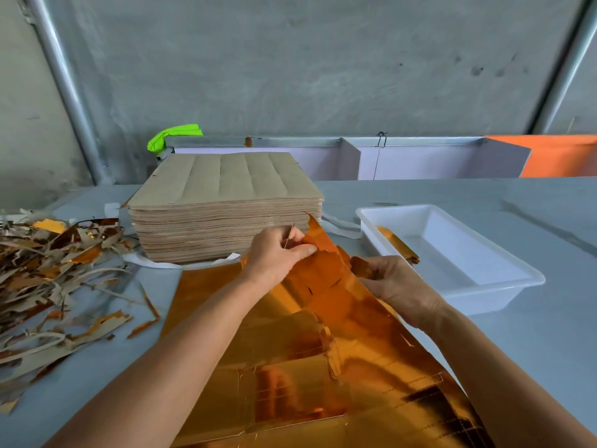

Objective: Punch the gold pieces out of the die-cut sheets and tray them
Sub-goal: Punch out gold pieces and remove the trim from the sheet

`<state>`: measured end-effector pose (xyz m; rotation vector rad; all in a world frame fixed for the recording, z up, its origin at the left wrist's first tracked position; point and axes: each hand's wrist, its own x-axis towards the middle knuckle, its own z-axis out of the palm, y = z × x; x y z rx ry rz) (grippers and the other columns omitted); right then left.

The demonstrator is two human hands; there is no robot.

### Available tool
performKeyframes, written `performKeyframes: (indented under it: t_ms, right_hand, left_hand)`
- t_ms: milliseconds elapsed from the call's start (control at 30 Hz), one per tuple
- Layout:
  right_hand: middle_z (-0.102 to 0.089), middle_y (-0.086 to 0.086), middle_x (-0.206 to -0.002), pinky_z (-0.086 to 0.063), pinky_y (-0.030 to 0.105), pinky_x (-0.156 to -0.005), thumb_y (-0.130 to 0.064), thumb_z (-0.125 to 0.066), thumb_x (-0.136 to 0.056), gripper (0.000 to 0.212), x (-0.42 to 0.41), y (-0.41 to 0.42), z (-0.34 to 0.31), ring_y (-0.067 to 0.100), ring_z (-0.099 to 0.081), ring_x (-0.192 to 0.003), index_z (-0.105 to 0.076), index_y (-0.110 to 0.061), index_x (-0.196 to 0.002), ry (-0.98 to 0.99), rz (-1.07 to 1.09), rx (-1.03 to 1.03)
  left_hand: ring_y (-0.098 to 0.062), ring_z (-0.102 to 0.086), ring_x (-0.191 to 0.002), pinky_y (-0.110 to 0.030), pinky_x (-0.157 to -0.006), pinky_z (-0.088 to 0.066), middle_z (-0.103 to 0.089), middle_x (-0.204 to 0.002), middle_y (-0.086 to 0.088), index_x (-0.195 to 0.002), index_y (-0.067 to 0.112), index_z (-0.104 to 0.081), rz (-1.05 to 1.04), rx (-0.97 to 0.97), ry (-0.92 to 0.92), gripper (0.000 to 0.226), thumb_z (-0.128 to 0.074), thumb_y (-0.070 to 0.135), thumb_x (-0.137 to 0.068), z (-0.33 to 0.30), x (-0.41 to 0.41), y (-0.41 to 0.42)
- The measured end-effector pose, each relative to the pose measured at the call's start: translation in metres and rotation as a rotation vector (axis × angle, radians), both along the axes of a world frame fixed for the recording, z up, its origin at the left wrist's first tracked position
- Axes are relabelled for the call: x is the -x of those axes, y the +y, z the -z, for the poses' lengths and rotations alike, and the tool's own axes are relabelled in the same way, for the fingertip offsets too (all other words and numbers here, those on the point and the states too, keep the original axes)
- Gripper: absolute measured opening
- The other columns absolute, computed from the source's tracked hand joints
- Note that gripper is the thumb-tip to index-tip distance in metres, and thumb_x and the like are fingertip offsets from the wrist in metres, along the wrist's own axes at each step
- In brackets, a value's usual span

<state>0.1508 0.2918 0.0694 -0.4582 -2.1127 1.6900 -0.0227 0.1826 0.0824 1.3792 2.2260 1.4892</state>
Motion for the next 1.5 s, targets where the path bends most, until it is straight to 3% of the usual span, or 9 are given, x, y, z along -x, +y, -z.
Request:
performKeyframes:
  t_ms: [200, 333, 567, 767, 867, 1033, 1133, 1200, 1500]
  right_hand:
    - [-0.074, -0.002, -0.076, -0.054, 0.021, -0.058, -0.033, -0.065, -0.081, 0.015, 0.016, -0.004, 0.008, 0.015, -0.071, -0.071, -0.072, -0.020, -0.084, -0.019, 0.225, -0.020]
    - [-0.072, -0.008, -0.078, -0.051, 0.015, -0.059, -0.027, -0.058, -0.091, 0.015, 0.021, -0.003, 0.009, 0.011, -0.069, -0.074, -0.069, -0.026, -0.081, -0.078, 0.312, -0.093]
    - [-0.058, 0.004, -0.063, -0.044, 0.021, -0.045, -0.021, -0.065, -0.089, 0.010, 0.015, 0.017, 0.012, 0.016, -0.053, -0.053, -0.067, -0.012, -0.084, -0.296, 0.583, 0.205]
    - [-0.057, 0.013, -0.072, -0.040, 0.017, -0.031, -0.011, -0.061, -0.091, 0.012, 0.007, 0.029, 0.027, 0.018, -0.057, -0.045, -0.058, -0.004, -0.100, -0.194, 0.808, 0.394]
    - [-0.063, 0.018, -0.096, -0.052, 0.029, -0.043, -0.010, -0.057, -0.094, 0.018, 0.005, 0.036, 0.031, 0.029, -0.065, -0.065, -0.059, -0.003, -0.110, -0.080, 0.891, 0.413]
    - [-0.066, 0.013, -0.085, -0.054, 0.030, -0.051, -0.011, -0.055, -0.095, 0.013, 0.014, 0.041, 0.027, 0.026, -0.066, -0.068, -0.065, -0.004, -0.096, 0.026, 0.970, 0.217]
    - [-0.064, 0.008, -0.075, -0.058, 0.036, -0.059, -0.012, -0.054, -0.096, 0.013, 0.018, 0.043, 0.020, 0.023, -0.066, -0.060, -0.065, -0.006, -0.091, 0.068, 1.007, 0.162]
    - [-0.060, 0.004, -0.069, -0.059, 0.041, -0.066, -0.013, -0.054, -0.096, 0.014, 0.017, 0.046, 0.018, 0.017, -0.062, -0.050, -0.062, -0.010, -0.086, 0.093, 1.057, 0.196]
    - [-0.062, 0.012, -0.080, -0.051, 0.020, -0.045, -0.012, -0.056, -0.094, 0.022, 0.034, 0.023, 0.001, 0.025, -0.065, -0.072, -0.058, -0.017, -0.073, 0.123, 0.839, 0.079]
  left_hand:
    - [-0.002, -0.056, -0.076, -0.023, -0.070, -0.043, -0.063, -0.077, 0.014, -0.073, 0.030, -0.064, 0.092, 0.081, 0.107, 0.013, -0.075, 0.029, -0.079, 0.000, -0.006, 0.000]
    - [-0.004, -0.058, -0.095, -0.019, -0.078, -0.050, -0.064, -0.108, 0.006, -0.109, 0.015, -0.068, 0.177, -0.017, 0.121, 0.033, -0.067, 0.036, -0.084, -0.003, -0.010, -0.003]
    - [-0.018, -0.066, -0.093, -0.023, -0.064, -0.051, -0.072, -0.101, -0.008, -0.088, 0.013, -0.069, 0.304, -0.335, -0.557, 0.027, -0.045, 0.022, -0.099, -0.014, -0.011, -0.007]
    - [-0.024, -0.067, -0.063, -0.027, -0.053, -0.052, -0.073, -0.086, -0.014, -0.095, 0.008, -0.062, 0.202, -0.369, -0.605, 0.036, -0.034, 0.029, -0.103, -0.014, 0.002, -0.017]
    - [-0.020, -0.060, -0.049, -0.025, -0.046, -0.047, -0.073, -0.080, -0.011, -0.098, 0.007, -0.063, 0.127, -0.359, -0.508, 0.037, -0.034, 0.030, -0.103, -0.007, 0.014, -0.027]
    - [-0.011, -0.052, -0.041, -0.019, -0.037, -0.039, -0.070, -0.077, -0.007, -0.099, 0.006, -0.062, -0.108, -0.409, -0.391, 0.031, -0.039, 0.027, -0.102, 0.007, 0.024, -0.033]
    - [-0.012, -0.065, -0.080, -0.021, -0.061, -0.051, -0.064, -0.105, -0.005, -0.111, 0.015, -0.059, -0.392, -0.197, -0.170, 0.017, -0.056, 0.019, -0.095, 0.014, 0.034, -0.033]
    - [-0.019, -0.058, -0.103, -0.029, -0.080, -0.050, -0.057, -0.118, 0.001, -0.125, 0.018, -0.051, -0.432, 0.096, -0.053, 0.042, -0.067, 0.024, -0.087, 0.017, 0.040, -0.035]
    - [-0.023, -0.049, -0.123, -0.031, -0.087, -0.045, -0.048, -0.138, -0.004, -0.142, 0.018, -0.037, -0.345, 0.406, 0.297, 0.074, -0.074, 0.035, -0.080, 0.011, 0.029, -0.034]
